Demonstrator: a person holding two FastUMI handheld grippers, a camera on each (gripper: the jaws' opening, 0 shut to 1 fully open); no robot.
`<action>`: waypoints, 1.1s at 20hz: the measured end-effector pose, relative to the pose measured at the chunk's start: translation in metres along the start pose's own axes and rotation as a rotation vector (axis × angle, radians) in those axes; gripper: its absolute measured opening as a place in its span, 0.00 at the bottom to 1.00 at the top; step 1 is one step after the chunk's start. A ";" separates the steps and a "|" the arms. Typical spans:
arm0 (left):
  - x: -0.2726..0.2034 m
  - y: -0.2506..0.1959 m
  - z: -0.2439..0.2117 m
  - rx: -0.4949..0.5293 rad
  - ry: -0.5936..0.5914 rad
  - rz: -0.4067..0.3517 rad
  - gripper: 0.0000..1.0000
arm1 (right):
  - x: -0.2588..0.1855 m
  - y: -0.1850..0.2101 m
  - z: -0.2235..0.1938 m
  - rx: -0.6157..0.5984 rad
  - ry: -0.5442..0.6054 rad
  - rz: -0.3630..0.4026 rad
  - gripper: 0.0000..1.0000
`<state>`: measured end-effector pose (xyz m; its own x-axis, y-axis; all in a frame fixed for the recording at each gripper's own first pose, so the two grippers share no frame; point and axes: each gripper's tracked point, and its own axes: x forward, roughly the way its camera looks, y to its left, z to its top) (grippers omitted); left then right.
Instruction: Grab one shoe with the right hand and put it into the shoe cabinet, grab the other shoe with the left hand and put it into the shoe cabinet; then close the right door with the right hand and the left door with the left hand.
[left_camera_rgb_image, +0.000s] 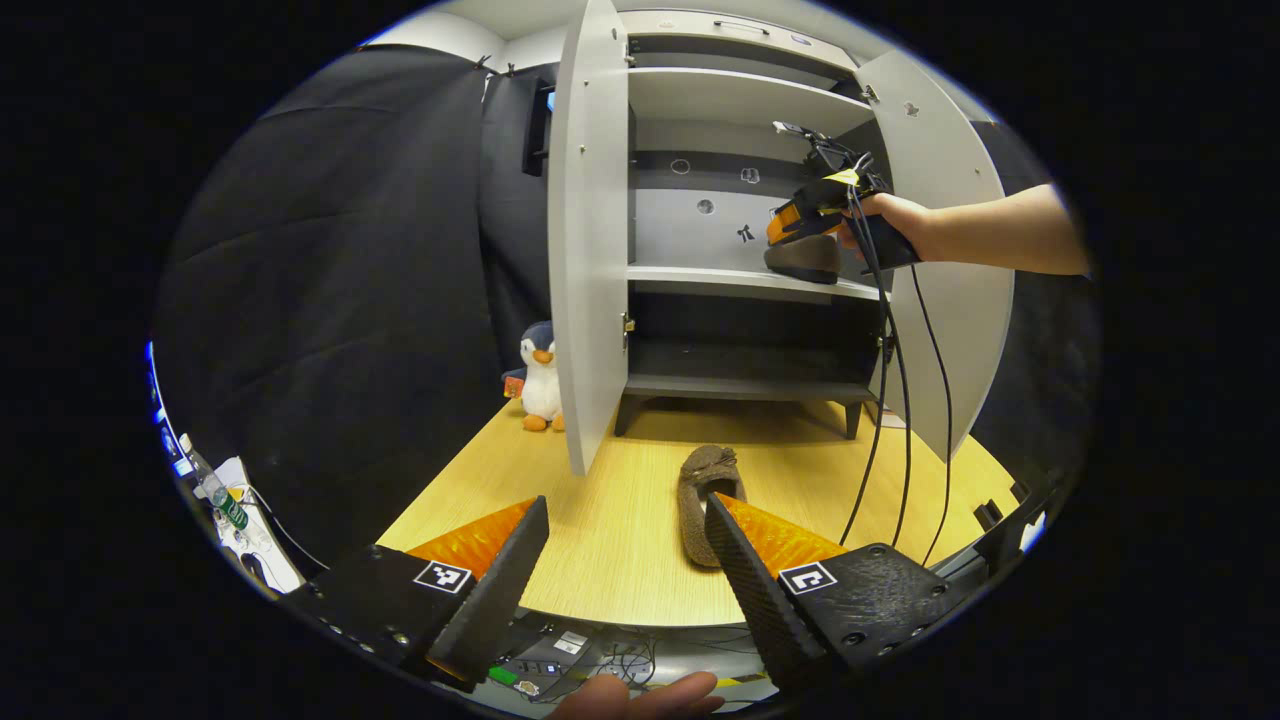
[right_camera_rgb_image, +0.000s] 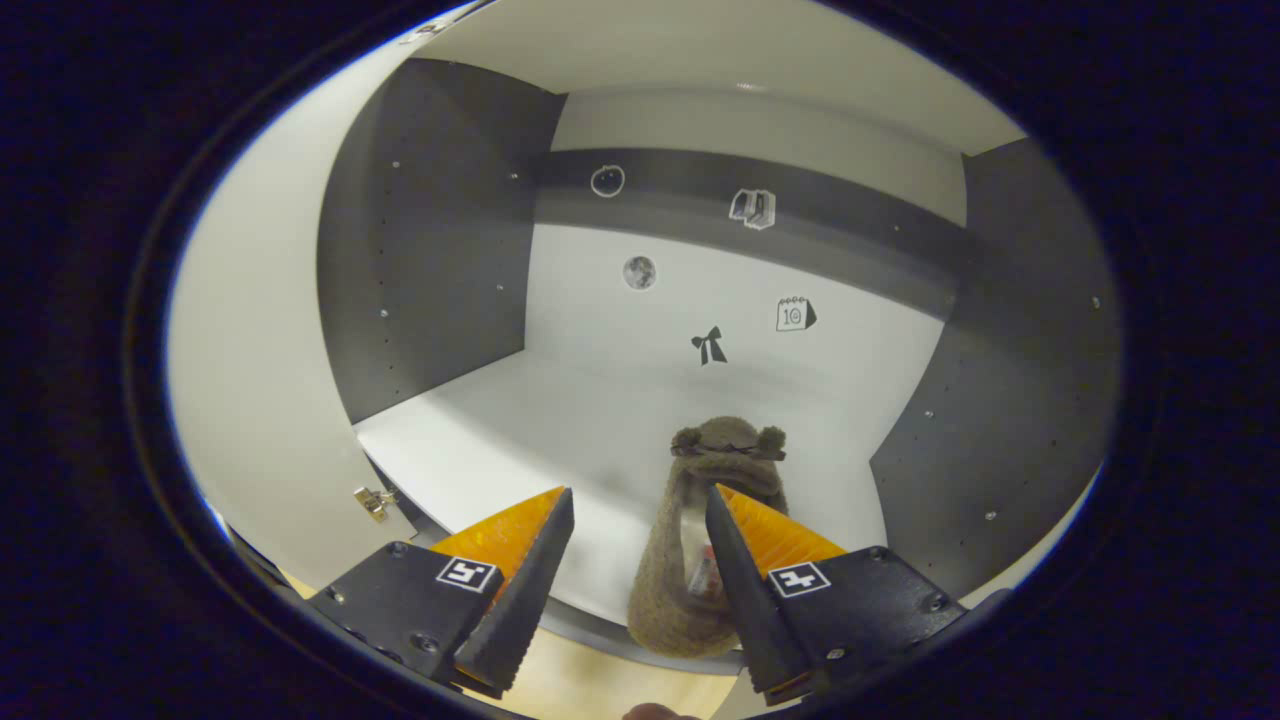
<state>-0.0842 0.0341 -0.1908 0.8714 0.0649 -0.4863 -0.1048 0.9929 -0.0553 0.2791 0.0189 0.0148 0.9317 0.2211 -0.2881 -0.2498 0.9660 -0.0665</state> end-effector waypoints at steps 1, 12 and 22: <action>0.002 -0.005 0.002 0.005 0.002 -0.010 0.96 | -0.011 -0.001 0.002 0.017 -0.030 0.000 0.90; 0.079 -0.046 0.005 0.036 0.004 -0.113 1.00 | -0.217 0.016 -0.031 0.163 -0.321 -0.145 1.00; 0.180 -0.053 -0.076 0.038 0.191 -0.040 0.97 | -0.300 -0.032 -0.049 0.192 -0.202 -0.198 1.00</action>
<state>0.0419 -0.0141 -0.3415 0.7675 0.0089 -0.6410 -0.0507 0.9976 -0.0468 -0.0047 -0.0852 0.0566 0.9954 0.0299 -0.0909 -0.0222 0.9962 0.0843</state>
